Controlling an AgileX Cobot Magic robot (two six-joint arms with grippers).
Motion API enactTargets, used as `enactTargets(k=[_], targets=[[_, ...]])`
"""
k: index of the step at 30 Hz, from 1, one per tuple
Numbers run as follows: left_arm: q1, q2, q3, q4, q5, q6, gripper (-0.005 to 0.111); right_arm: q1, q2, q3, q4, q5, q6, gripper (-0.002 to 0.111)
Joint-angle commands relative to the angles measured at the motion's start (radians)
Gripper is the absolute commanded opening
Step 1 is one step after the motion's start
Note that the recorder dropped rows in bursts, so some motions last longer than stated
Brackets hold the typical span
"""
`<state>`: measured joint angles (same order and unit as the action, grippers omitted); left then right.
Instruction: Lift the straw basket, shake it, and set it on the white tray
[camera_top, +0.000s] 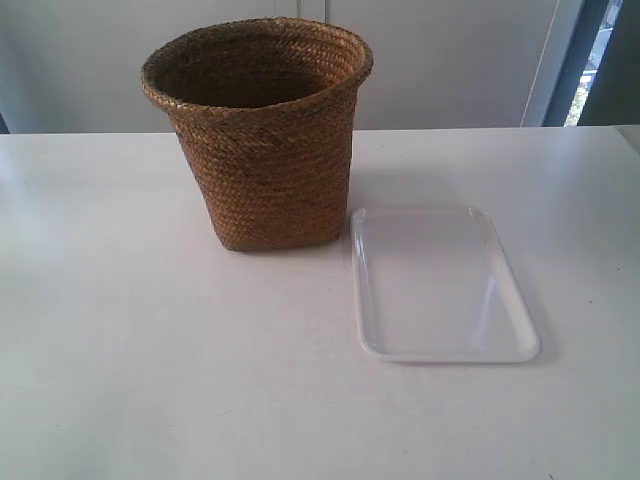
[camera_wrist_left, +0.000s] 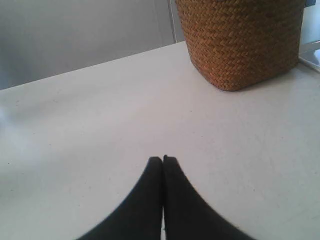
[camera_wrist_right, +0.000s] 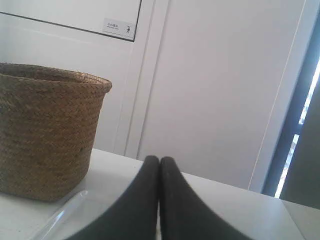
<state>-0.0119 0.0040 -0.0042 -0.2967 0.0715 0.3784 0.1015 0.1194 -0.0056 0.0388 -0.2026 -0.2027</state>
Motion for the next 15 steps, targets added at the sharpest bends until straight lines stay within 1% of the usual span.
enactTargets(k=[1,5,7,8,10,11,12,14,15], targets=[[0.0,-0.004,0.004,-0.008,-0.056,0.021,0.0,-0.003,-0.005,0.006,-0.006,-0.001,-0.003,0.0],[0.0,-0.004,0.004,-0.008,-0.117,0.021,0.0,-0.003,-0.005,0.006,-0.006,-0.001,-0.003,0.0],[0.0,-0.004,0.004,-0.012,-0.123,0.009,0.0,-0.003,-0.005,0.006,-0.006,-0.001,-0.003,0.0],[0.0,-0.004,0.004,-0.034,-0.123,-0.029,0.0,-0.003,-0.005,0.006,-0.006,-0.001,-0.003,0.0],[0.0,-0.004,0.004,-0.169,-0.116,-0.258,0.0,-0.003,-0.005,0.006,-0.006,-0.001,-0.003,0.0],[0.0,-0.004,0.004,-0.212,-0.107,-0.335,0.0,-0.003,-0.005,0.006,-0.006,-0.001,-0.003,0.0],[0.0,-0.004,0.004,-0.221,-0.102,-0.36,0.0,-0.003,-0.005,0.006,-0.006,-0.001,-0.003,0.0],[0.0,-0.004,0.004,-0.221,-0.115,-0.351,0.0,-0.003,-0.005,0.006,-0.006,-0.001,-0.003,0.0],[0.0,-0.004,0.004,-0.221,-0.16,-0.351,0.0,-0.003,-0.005,0.006,-0.006,-0.001,-0.003,0.0]])
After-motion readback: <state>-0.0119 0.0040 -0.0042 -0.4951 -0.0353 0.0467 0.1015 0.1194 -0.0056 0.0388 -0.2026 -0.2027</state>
